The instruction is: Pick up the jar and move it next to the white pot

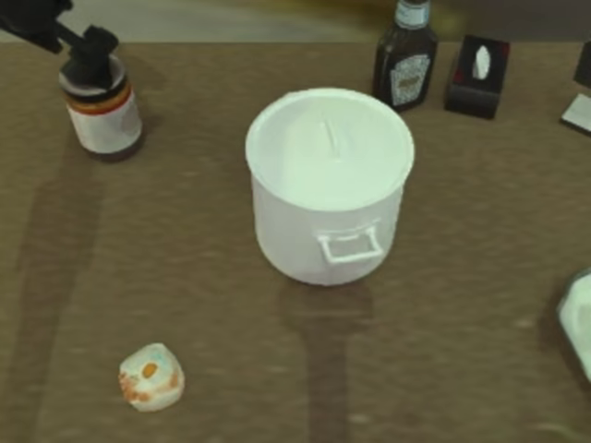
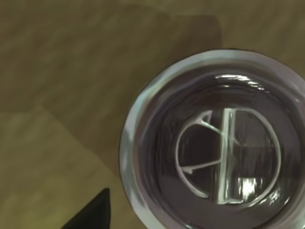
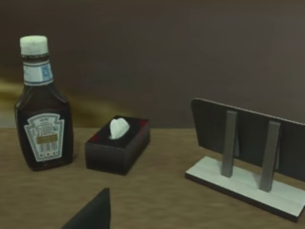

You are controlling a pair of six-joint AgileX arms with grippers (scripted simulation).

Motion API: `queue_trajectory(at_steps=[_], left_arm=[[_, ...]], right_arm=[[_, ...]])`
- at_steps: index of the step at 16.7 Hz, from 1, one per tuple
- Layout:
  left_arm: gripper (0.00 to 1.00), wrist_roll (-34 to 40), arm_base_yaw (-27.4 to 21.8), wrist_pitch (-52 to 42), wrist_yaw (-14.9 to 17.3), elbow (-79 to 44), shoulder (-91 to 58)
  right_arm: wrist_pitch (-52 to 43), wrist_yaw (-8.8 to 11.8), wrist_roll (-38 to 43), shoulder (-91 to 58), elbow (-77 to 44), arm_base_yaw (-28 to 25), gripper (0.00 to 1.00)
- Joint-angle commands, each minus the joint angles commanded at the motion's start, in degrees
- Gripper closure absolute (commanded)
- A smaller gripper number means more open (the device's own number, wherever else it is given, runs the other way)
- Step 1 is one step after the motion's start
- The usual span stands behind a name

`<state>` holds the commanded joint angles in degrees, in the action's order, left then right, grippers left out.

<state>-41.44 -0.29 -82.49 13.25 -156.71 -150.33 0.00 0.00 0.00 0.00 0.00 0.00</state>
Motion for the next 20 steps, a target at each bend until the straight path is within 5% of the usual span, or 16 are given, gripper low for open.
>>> queue_trajectory(at_steps=[9, 20], left_arm=[[0.0, -2.82, 0.62, -2.89, -0.5, -9.09, -7.71], [0.0, -1.73, -0.48, 8.11, -0.73, 1.77, -7.78]], right_arm=[[0.0, 0.0, 0.0, 0.0, 0.0, 0.0, 0.0], [0.0, 0.0, 0.0, 0.0, 0.0, 0.0, 0.0]])
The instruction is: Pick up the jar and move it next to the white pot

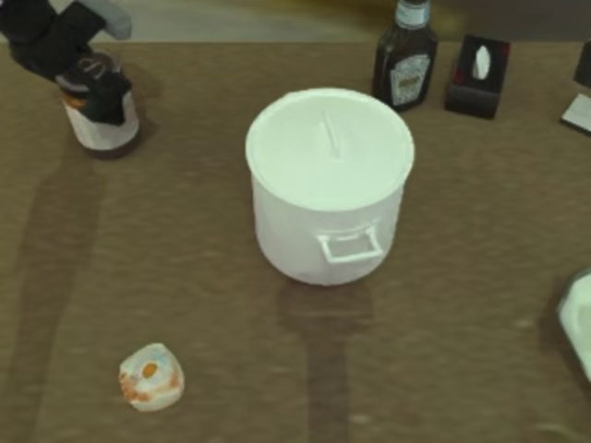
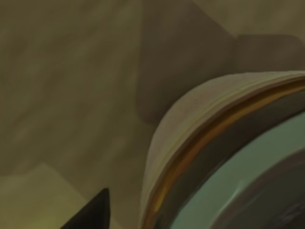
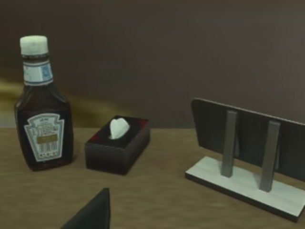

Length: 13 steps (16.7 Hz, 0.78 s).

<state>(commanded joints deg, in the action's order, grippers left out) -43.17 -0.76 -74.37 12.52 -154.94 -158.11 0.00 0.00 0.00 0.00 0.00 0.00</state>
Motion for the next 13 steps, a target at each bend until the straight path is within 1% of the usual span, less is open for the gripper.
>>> queue_trajectory(at_steps=[2, 13], left_arm=[[0.0, 0.0, 0.0, 0.0, 0.0, 0.0, 0.0], [0.83, 0.0, 0.0, 0.0, 0.0, 0.0, 0.0]], right_arm=[[0.0, 0.0, 0.0, 0.0, 0.0, 0.0, 0.0], [0.0, 0.0, 0.0, 0.0, 0.0, 0.0, 0.0]])
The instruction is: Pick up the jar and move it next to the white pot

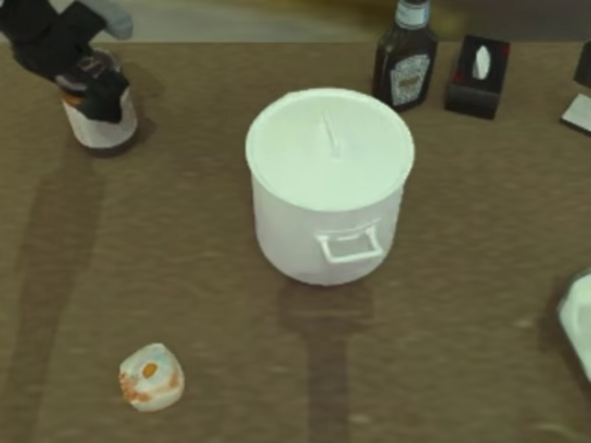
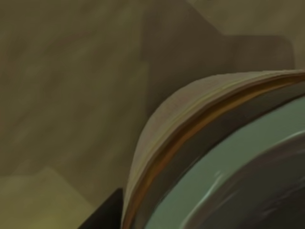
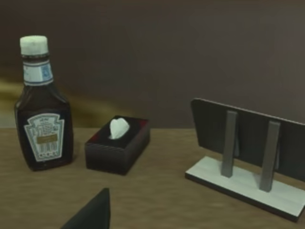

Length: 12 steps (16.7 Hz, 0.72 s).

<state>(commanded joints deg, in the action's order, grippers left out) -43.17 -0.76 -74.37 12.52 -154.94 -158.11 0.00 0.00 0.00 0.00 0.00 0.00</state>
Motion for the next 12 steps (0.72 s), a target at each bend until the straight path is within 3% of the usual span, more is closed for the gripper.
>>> queue_trajectory(at_steps=[2, 3, 12], left_arm=[[0.98, 0.0, 0.0, 0.0, 0.0, 0.0, 0.0], [1.0, 0.0, 0.0, 0.0, 0.0, 0.0, 0.0], [1.0, -0.09, 0.21, 0.02, -0.03, 0.14, 0.14]], right_arm=[[0.0, 0.0, 0.0, 0.0, 0.0, 0.0, 0.0], [0.0, 0.0, 0.0, 0.0, 0.0, 0.0, 0.0], [0.0, 0.0, 0.0, 0.0, 0.0, 0.0, 0.0]])
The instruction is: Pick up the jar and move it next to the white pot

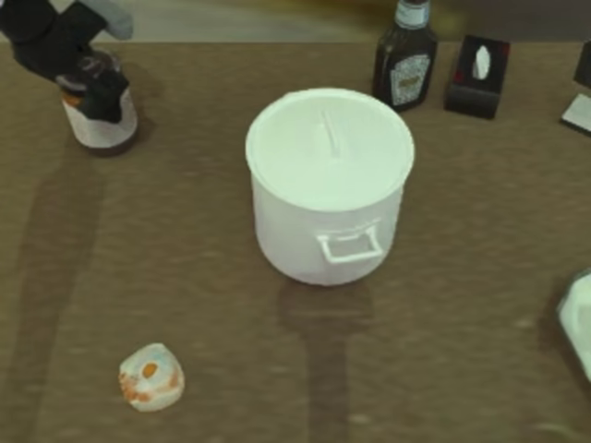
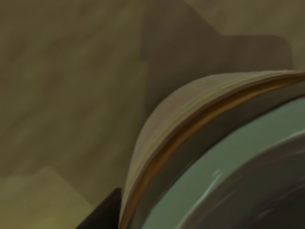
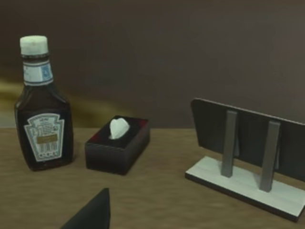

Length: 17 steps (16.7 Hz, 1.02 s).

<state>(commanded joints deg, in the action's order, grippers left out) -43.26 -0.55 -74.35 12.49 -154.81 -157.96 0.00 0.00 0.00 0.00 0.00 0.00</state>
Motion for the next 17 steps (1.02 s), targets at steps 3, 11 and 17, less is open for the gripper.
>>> queue_trajectory(at_steps=[3, 11, 17], left_arm=[[1.0, 0.01, 0.15, 0.7, -0.04, 3.92, 3.89], [1.0, -0.11, 1.09, 4.29, -0.3, 32.7, 27.47], [1.0, -0.15, 1.55, 5.49, -0.41, 41.05, 35.5]], right_arm=[[0.0, 0.0, 0.0, 0.0, 0.0, 0.0, 0.0], [0.0, 0.0, 0.0, 0.0, 0.0, 0.0, 0.0], [0.0, 0.0, 0.0, 0.0, 0.0, 0.0, 0.0]])
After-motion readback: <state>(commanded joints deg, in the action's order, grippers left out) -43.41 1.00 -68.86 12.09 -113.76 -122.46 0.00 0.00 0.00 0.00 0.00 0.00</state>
